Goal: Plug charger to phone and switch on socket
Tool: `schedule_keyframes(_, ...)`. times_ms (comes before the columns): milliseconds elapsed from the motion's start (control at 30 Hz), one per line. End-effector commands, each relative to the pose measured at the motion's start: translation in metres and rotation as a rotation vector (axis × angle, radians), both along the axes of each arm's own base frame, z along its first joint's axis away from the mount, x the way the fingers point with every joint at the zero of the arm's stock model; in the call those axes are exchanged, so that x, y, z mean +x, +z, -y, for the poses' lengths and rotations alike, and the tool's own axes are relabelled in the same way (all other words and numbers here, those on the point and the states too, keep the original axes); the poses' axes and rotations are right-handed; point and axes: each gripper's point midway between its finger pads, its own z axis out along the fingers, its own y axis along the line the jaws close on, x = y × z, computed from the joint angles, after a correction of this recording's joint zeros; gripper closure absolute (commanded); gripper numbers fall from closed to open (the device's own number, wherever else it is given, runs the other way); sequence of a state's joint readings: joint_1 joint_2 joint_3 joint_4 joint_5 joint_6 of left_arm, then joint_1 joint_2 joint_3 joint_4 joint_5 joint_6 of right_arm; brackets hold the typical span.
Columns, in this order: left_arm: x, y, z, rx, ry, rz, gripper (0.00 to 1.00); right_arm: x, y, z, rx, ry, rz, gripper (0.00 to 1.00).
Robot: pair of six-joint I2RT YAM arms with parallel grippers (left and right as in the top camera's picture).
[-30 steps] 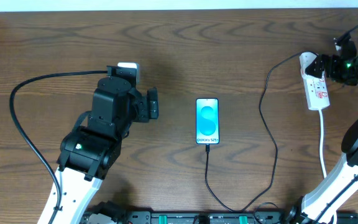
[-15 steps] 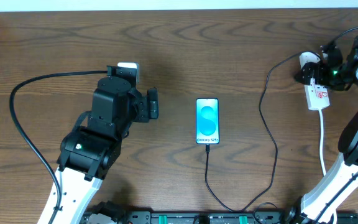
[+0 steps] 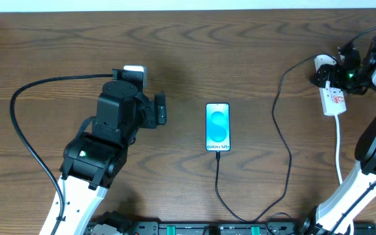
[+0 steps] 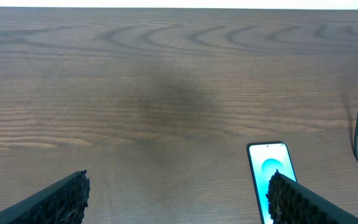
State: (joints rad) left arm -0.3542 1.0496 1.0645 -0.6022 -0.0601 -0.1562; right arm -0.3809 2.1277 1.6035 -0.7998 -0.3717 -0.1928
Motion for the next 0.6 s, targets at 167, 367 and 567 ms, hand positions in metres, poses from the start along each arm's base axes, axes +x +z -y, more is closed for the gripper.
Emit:
schedule_keyframes(167,0.002,0.001,-0.004,0.019,0.012,0.006,0.09,-0.012,-0.012,0.021,0.023,-0.103,-0.043,0.01)
schedule_keyframes(367,0.002,0.001,-0.004,0.019,0.012,0.006,0.09,0.001,-0.005,0.011,0.069,-0.070,0.024,0.01)
schedule_keyframes(567,0.002,0.001,-0.004,0.019,0.012,0.006,0.09,0.008,-0.002,0.003,0.080,-0.051,0.050,0.01)
